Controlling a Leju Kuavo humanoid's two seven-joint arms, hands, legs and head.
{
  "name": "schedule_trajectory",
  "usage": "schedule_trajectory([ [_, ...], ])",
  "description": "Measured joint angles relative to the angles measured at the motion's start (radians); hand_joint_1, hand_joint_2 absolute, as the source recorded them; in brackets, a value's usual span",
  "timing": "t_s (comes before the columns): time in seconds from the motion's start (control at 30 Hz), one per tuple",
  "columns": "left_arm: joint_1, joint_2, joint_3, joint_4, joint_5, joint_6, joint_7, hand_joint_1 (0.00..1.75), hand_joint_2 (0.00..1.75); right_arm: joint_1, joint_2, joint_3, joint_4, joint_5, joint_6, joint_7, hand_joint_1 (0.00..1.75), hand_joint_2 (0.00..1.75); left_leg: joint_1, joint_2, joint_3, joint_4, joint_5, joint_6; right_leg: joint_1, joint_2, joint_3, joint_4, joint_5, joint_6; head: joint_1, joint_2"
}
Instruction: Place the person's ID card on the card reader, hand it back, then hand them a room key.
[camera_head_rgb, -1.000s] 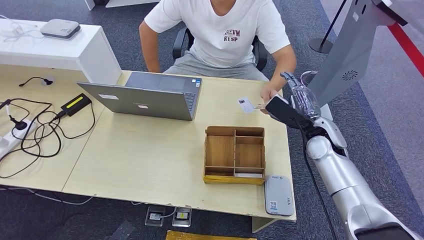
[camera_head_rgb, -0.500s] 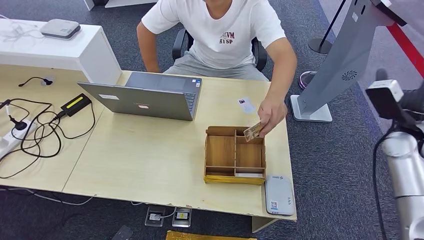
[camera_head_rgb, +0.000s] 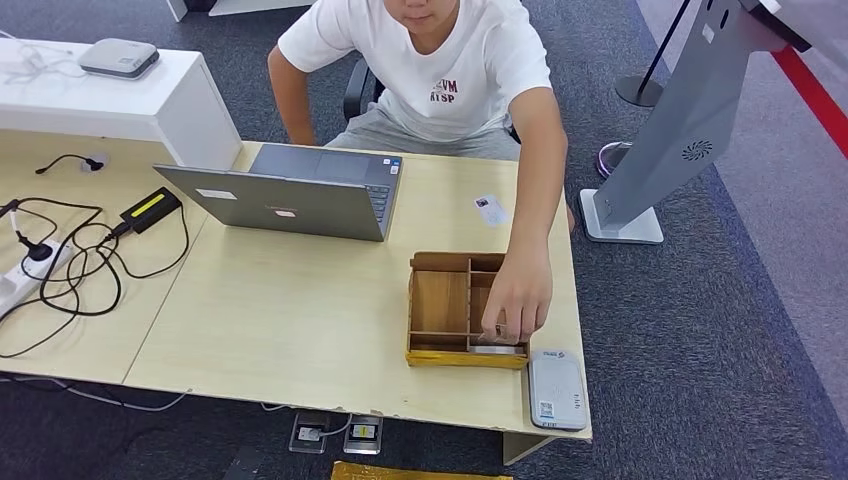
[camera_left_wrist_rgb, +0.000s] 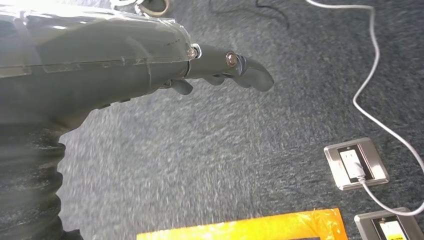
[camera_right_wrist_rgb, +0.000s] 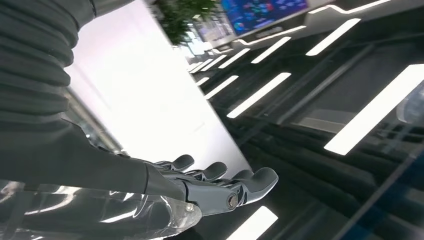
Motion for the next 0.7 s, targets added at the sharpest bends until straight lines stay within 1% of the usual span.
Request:
schedule_trajectory([
  [0.13,-0.001,-0.026,0.028,0.000,0.028,0.017,0.019,0.00,1.75,0.059,0.025,-0.172,0.066,0.202,0.000,0.053,0.00,1.75,0.000,0.001,0.000,0.000,0.000,0.000,0.000,0.001,0.000,0.000,0.000,0.000,0.000,0.000],
  [0.17,-0.001,-0.032,0.034,0.000,0.033,0.019,0.022,0.00,1.75,0.075,0.034,-0.208,0.081,0.235,0.000,0.069,0.00,1.75,0.000,0.001,0.000,0.000,0.000,0.000,0.000,0.001,0.000,0.000,0.000,0.000,0.000,0.000],
  [0.27,-0.002,-0.045,0.049,0.000,0.047,0.020,0.028,0.00,1.75,0.121,0.060,-0.294,0.120,0.287,0.000,0.114,0.00,1.75,0.000,0.001,0.000,0.000,0.000,0.000,0.000,0.001,0.000,0.000,0.000,0.000,0.000,0.000],
  [0.37,-0.003,-0.053,0.059,0.000,0.050,0.017,0.039,0.00,1.75,0.168,0.086,-0.359,0.161,0.325,0.000,0.160,0.00,1.75,0.001,0.001,0.000,0.000,0.000,0.000,0.001,0.001,0.000,0.000,0.000,0.000,0.000,0.000],
  [0.5,-0.003,-0.056,0.067,0.000,0.050,0.004,0.054,0.00,1.75,0.228,0.112,-0.419,0.217,0.336,0.000,0.218,0.00,0.00,0.001,0.001,0.000,0.000,0.000,0.000,0.001,0.000,0.000,0.000,0.000,0.000,0.000,0.000],
  [0.63,-0.003,-0.055,0.068,0.000,0.044,-0.017,0.066,0.00,1.75,0.284,0.138,-0.446,0.278,0.305,0.000,0.296,0.00,0.00,0.001,0.001,0.000,-0.001,0.000,0.000,0.001,0.001,0.000,0.000,0.000,0.000,0.000,0.000],
  [0.7,-0.003,-0.053,0.068,0.000,0.042,-0.025,0.068,0.00,1.75,0.307,0.148,-0.449,0.308,0.289,0.000,0.323,0.00,0.87,0.001,0.001,0.000,-0.001,0.000,0.000,0.001,0.001,0.000,0.000,0.000,0.000,0.000,0.000],
])
